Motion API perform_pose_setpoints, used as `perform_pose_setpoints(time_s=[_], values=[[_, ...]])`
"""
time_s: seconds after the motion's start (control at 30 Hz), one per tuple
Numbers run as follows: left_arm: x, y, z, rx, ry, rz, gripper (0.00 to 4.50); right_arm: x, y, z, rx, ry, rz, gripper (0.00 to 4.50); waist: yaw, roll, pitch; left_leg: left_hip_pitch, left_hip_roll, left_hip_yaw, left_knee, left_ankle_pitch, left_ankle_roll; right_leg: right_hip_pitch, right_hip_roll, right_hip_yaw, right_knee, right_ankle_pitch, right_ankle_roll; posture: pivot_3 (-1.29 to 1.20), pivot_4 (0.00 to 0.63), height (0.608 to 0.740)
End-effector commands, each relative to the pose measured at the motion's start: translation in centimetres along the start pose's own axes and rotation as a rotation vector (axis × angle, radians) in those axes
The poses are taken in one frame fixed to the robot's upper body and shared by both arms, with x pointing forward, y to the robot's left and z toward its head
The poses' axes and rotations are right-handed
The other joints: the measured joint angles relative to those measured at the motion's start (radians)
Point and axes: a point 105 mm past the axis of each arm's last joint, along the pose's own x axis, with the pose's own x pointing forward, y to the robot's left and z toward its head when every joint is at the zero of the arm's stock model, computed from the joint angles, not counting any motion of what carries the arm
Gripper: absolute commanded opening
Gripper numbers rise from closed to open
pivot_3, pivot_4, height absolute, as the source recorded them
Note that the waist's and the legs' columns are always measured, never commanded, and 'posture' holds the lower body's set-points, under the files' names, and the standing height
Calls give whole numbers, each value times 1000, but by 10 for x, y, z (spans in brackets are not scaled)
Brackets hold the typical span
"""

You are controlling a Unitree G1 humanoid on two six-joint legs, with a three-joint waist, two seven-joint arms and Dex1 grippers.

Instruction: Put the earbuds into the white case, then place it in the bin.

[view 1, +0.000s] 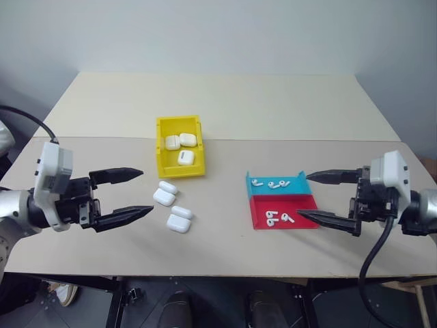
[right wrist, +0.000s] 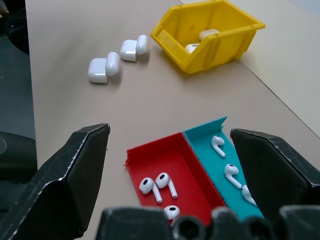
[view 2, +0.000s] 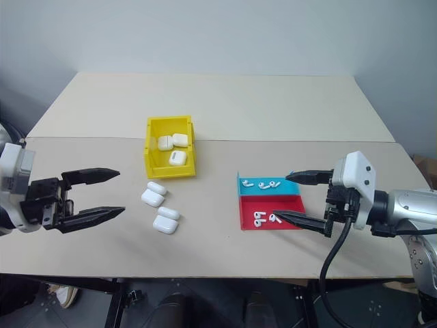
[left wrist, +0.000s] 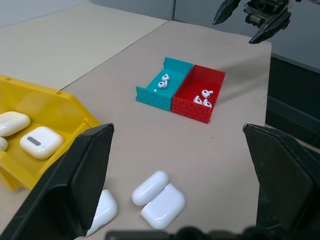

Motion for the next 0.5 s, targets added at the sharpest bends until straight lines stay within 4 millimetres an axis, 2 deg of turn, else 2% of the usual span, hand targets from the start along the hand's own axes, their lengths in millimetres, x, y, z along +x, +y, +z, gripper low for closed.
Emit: perform_pose_setpoints(time_s=[0.03, 0.27, 0.37, 0.5], values=[[-1, -3, 5, 21, 20, -2, 4500, 1, 5, 10, -35, -15, 24, 4491, 0, 0, 0, 0, 0, 0, 0, 0, 0, 0, 0, 0, 0, 0, 0, 0, 150, 740], [-7, -2, -1, -2, 111, 0, 4500, 1, 3, 11, -16, -8, 13, 4491, 0, 0, 0, 0, 0, 0, 0, 0, 0, 0, 0, 0, 0, 0, 0, 0, 150, 740], [-10, 6, -4, -14, 219, 35, 4500, 3, 0, 11, -15, 15, 8, 4491, 0, 0, 0, 0, 0, 0, 0, 0, 0, 0, 0, 0, 0, 0, 0, 0, 150, 740], [-16, 13, 0, -30, 269, 79, 4500, 5, -3, 13, -17, 35, -1, 4491, 0, 0, 0, 0, 0, 0, 0, 0, 0, 0, 0, 0, 0, 0, 0, 0, 150, 740]])
